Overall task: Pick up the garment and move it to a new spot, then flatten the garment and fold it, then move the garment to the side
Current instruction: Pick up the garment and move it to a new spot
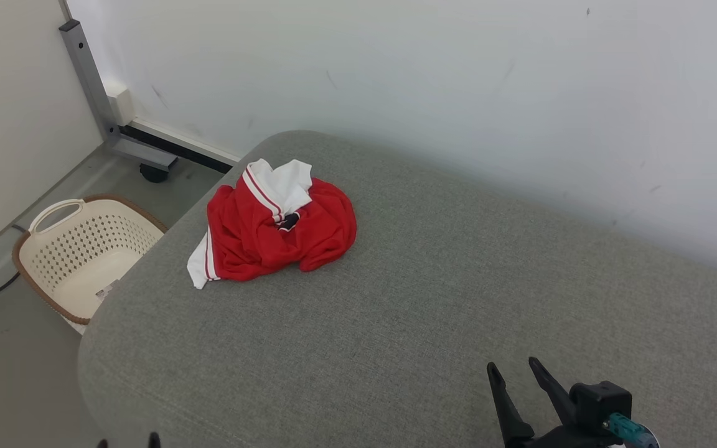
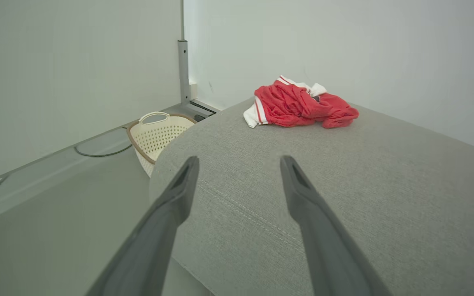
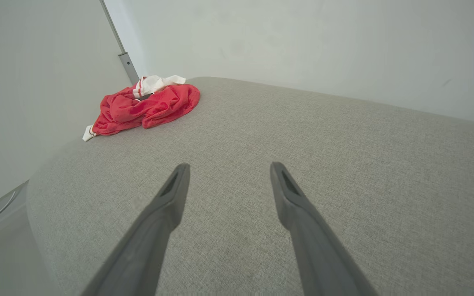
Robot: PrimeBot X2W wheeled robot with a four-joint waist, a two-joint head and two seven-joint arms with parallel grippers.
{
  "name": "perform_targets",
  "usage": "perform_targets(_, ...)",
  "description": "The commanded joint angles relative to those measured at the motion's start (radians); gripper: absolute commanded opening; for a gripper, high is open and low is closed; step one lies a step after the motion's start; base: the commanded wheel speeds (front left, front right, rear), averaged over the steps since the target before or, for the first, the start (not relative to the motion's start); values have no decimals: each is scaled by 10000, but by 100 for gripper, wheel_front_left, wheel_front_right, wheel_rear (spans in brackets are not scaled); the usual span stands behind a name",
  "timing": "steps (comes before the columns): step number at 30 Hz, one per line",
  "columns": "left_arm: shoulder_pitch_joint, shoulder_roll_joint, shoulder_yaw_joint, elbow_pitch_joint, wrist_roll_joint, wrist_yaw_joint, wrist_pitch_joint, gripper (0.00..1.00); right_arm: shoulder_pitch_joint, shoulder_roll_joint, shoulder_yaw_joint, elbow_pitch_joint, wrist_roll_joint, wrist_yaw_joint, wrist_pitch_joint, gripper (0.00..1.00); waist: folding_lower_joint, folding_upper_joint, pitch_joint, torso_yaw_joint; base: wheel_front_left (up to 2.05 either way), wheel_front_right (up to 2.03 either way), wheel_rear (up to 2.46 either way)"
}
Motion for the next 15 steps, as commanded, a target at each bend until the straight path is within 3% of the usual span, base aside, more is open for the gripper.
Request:
perform_targets(1, -336, 188, -225, 126, 112, -171, 243, 100, 168, -2, -46, -73, -69, 8, 52, 100, 0, -1, 26, 5, 0, 0, 0)
perform_targets(8, -2929, 807, -1304, 1661, -473, -722, 2015, 100, 434, -1, -346, -740, -577, 8, 500, 100, 0, -1, 377, 52, 0, 0, 0)
perform_targets(12, -4557, 765, -1532, 2674, -1089, -773, 2501, 100, 506, -4, -460, -1356, -903, 8, 880, 100, 0, -1, 820, -6, 0, 0, 0)
perform_targets(15, -6013, 698, -1366, 3892, -1681, -761, 2766, 100, 504, -117, -305, -1924, -1160, 8, 1327, 100, 0, -1, 1372, -457, 0, 0, 0)
